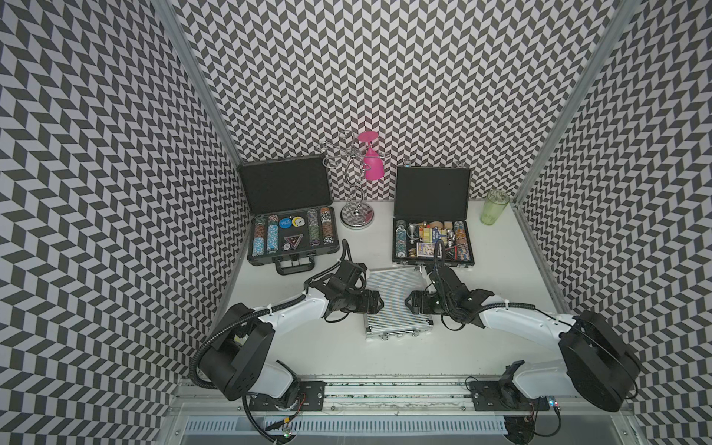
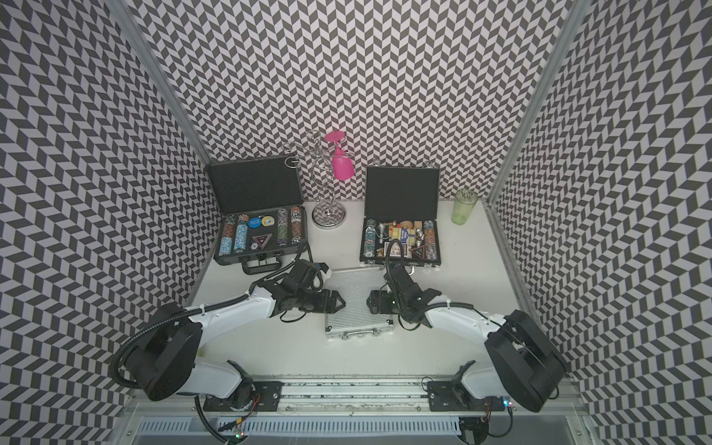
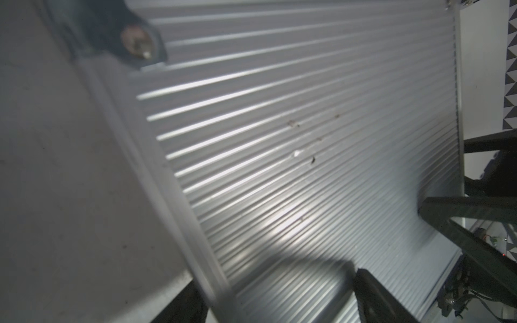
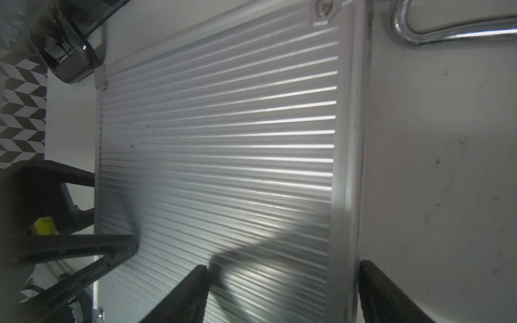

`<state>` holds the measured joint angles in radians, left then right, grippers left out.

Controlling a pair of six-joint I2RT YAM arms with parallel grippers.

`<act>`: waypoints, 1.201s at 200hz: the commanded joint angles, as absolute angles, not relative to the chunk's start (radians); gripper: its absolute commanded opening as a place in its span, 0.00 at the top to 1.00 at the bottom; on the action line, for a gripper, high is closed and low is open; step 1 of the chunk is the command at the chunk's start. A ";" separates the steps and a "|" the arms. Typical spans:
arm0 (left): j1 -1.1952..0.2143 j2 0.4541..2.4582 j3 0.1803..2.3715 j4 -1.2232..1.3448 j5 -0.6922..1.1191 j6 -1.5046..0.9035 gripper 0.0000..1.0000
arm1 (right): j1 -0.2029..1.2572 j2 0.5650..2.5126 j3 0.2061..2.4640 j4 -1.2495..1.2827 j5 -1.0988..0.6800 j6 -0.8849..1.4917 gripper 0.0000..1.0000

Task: Close the poker set cases
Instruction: Move the poker set case to the center of the board.

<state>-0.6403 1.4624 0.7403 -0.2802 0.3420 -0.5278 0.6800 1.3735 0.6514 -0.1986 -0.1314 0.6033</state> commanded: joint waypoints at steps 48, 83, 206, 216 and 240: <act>-0.807 1.641 0.862 -0.126 0.515 -0.627 0.20 | 0.585 1.274 0.643 -0.353 0.023 0.571 0.07; -0.851 1.727 0.941 -0.082 0.505 -0.680 0.20 | 0.485 1.198 0.730 -0.449 0.116 0.531 0.03; -0.944 2.012 1.271 -0.053 0.537 -0.729 0.22 | 0.400 1.186 0.833 -0.533 0.105 0.463 0.04; -0.945 2.010 1.268 -0.050 0.549 -0.727 0.22 | 0.395 1.187 0.834 -0.547 0.107 0.457 0.05; -0.912 1.941 1.215 -0.065 0.536 -0.698 0.21 | 0.387 1.185 0.834 -0.571 0.096 0.446 0.06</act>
